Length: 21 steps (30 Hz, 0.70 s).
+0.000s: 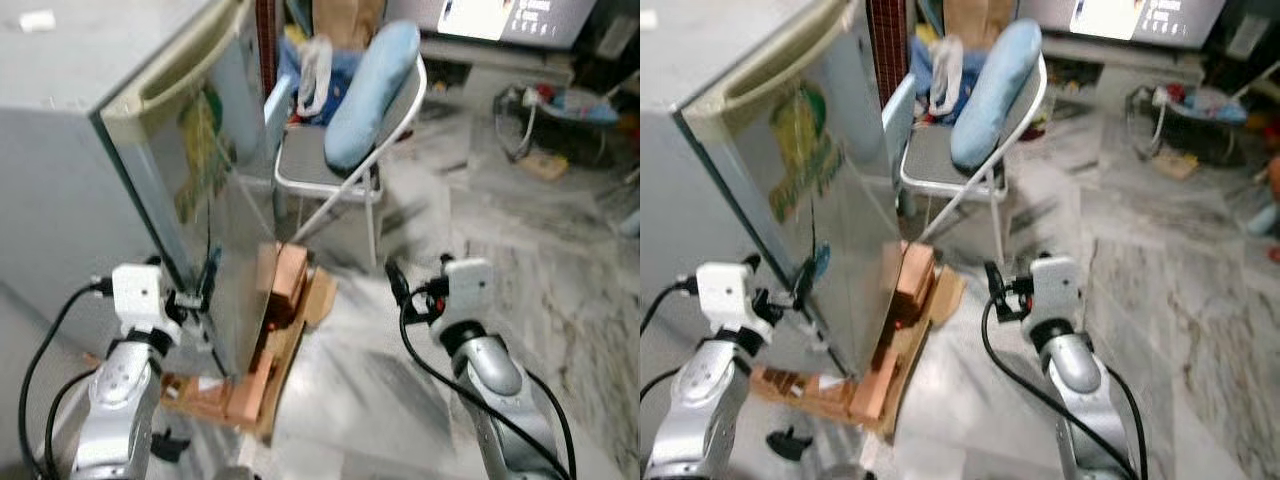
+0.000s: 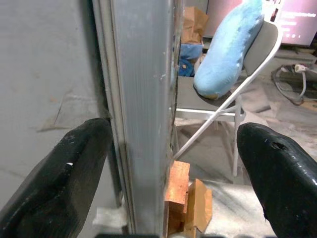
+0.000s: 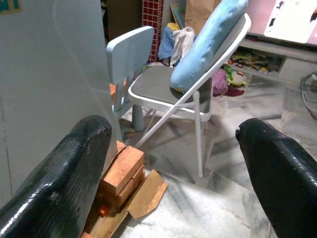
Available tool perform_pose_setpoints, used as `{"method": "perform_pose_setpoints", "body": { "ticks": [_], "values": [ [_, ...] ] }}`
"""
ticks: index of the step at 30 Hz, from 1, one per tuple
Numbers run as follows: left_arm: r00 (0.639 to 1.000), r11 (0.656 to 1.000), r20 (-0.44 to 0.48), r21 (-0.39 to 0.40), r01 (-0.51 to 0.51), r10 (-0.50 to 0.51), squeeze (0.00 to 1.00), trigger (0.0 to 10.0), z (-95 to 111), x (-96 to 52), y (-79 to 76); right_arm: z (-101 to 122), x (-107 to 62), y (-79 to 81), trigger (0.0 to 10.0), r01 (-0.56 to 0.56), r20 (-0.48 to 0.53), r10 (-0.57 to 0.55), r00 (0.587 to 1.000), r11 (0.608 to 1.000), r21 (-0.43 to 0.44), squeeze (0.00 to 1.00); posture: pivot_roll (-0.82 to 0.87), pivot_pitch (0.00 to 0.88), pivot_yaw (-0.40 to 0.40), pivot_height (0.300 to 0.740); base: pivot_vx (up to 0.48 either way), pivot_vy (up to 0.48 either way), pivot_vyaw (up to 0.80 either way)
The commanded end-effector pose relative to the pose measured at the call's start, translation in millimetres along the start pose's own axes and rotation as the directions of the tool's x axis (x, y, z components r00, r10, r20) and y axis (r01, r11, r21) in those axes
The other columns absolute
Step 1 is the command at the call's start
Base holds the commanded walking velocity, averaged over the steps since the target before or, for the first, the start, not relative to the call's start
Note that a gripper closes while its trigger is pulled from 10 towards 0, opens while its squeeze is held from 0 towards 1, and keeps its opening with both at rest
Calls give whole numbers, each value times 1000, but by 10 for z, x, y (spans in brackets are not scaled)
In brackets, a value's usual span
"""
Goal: Restocking fridge
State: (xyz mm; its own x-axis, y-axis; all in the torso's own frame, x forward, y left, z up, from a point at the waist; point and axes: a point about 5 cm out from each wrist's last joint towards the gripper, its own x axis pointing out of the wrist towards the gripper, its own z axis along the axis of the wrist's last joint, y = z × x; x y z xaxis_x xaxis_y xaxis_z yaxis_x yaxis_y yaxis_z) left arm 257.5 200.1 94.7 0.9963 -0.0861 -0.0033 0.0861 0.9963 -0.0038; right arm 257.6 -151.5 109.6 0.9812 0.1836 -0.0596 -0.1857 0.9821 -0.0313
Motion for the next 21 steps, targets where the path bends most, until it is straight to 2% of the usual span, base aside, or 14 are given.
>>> {"method": "perform_pose_setpoints", "body": {
  "ticks": [1,7,12,16,21],
  "values": [
    [1000,1000,-4,12,20,-20,0,10000,21,40,3,3,-5,-20,10000,11,2,-11,1000,1000,-8,0,13,64,-42,740,0,0,0],
    [998,998,-12,20,66,-66,0,10000,51,197,-11,2,-6,-33,10000,23,-1,-23,1000,1000,-10,0,9,63,-41,740,0,0,0],
    [997,997,-23,20,73,-72,0,10000,35,362,-1,14,-25,-26,10000,27,-1,-27,1000,1000,-4,0,-8,63,-35,740,0,0,0],
    [997,996,-23,28,79,-79,0,10000,33,439,-16,16,-51,-21,10000,22,-5,-22,1000,1000,-3,0,-15,67,-37,740,0,0,0],
    [998,997,-19,44,66,-65,0,10000,52,637,-25,23,-59,-36,10000,24,-8,-24,1000,1000,-7,0,-32,72,-41,740,0,0,0]
  ]
}}
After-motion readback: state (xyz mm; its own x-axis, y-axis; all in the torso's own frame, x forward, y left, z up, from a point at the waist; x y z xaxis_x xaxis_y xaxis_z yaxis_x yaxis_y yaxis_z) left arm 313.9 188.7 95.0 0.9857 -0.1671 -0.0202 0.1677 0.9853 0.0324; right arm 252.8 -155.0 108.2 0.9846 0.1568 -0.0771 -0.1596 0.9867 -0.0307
